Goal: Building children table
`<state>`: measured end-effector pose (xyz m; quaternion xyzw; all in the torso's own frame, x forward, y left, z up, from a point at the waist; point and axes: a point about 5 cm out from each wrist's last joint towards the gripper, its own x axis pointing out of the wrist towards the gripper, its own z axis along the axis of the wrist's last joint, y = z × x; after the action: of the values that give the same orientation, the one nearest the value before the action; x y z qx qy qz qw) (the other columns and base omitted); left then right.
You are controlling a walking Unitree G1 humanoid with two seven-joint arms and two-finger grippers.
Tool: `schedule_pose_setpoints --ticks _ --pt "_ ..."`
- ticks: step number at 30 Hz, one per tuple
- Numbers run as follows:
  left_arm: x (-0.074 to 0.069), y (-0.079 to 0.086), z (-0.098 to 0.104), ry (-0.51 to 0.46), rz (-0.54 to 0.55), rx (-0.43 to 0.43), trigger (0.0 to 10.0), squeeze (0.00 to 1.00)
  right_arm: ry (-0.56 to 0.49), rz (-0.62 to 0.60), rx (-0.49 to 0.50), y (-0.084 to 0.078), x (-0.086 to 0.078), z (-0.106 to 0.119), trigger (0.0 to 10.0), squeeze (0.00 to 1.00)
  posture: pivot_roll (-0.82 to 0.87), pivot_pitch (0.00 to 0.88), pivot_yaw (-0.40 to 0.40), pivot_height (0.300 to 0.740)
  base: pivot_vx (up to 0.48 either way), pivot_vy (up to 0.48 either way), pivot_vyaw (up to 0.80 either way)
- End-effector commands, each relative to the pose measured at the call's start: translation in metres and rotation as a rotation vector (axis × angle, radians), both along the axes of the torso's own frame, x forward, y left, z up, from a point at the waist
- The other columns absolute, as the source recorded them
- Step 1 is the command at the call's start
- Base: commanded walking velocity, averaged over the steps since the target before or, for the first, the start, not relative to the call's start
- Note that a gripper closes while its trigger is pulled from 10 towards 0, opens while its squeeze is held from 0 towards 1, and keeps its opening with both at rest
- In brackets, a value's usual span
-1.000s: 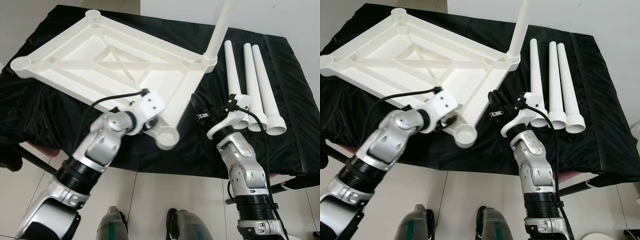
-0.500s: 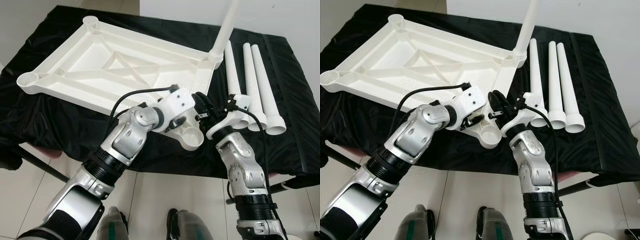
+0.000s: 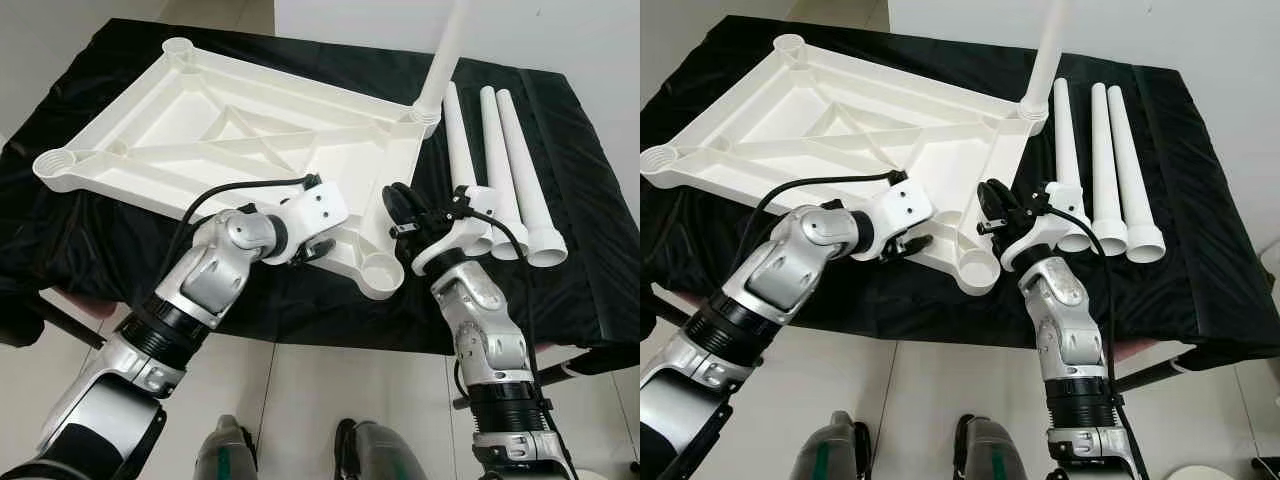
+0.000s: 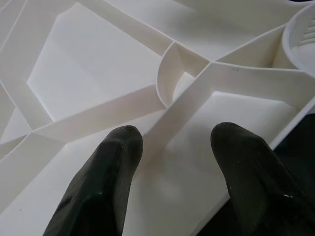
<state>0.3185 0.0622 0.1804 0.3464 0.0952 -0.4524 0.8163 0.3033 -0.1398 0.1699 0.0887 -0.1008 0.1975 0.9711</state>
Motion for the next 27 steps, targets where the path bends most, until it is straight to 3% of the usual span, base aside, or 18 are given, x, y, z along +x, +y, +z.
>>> schedule_pose_setpoints --ticks 1,5,15,27 --pt "0.0 0.005 -0.006 0.026 -0.011 0.01 10.0 0.0 -0.007 -0.013 -0.014 -0.006 0.001 0.0 10.0 0.0 -0.06 0.049 -0.015 0.74 0.0 0.0 0.0" --pt "0.005 0.009 -0.008 0.031 0.014 0.015 10.0 0.0 -0.011 -0.012 -0.01 -0.008 0.0 0.001 10.0 0.0 -0.06 0.049 -0.01 0.74 0.0 0.0 0.0" --pt "0.03 0.004 0.009 -0.028 0.102 -0.065 10.0 0.0 -0.015 -0.034 0.002 -0.009 -0.005 0.001 10.0 0.0 -0.09 0.062 0.008 0.74 0.0 0.0 0.0" --pt "0.041 0.003 -0.003 -0.012 0.102 -0.012 10.0 0.0 0.004 0.028 -0.012 -0.003 -0.01 0.001 10.0 0.0 -0.09 0.071 0.005 0.74 0.0 0.0 0.0"
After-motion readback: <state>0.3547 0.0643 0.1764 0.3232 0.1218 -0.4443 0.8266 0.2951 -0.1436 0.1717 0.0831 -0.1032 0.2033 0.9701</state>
